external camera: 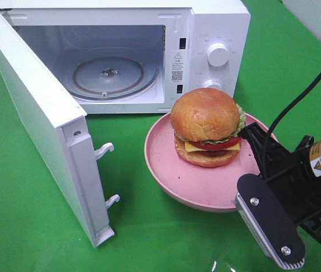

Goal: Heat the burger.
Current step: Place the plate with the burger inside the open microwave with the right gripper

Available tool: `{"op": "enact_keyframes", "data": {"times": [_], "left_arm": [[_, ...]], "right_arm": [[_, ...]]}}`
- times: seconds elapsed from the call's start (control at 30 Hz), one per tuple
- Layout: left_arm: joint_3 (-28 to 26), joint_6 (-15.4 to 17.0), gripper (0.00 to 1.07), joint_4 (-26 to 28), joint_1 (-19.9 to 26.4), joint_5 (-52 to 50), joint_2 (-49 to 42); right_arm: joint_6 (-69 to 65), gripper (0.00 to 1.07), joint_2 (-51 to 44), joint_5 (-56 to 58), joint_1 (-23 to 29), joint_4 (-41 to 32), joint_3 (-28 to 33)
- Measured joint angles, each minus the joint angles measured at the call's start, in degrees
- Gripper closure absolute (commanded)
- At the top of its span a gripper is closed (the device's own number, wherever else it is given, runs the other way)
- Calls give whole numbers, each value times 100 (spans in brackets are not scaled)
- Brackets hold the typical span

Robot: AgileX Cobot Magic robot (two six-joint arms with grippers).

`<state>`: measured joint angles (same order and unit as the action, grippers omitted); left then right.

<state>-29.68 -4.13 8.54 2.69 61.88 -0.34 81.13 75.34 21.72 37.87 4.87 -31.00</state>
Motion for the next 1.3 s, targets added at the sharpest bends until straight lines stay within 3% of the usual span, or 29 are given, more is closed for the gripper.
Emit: {"op": "enact_keyframes", "data": {"times": [0.3, 0.8, 1.3], "left_arm": [[0, 0, 26, 0, 0, 0, 0], [0, 0, 26, 0, 0, 0, 0], [0, 0, 26, 0, 0, 0, 0]], "right_arm": [[819, 107, 0, 0, -355, -636, 0], [871, 107, 0, -80, -355, -487, -17], [1094, 107, 298, 647, -34, -739, -1008]]}}
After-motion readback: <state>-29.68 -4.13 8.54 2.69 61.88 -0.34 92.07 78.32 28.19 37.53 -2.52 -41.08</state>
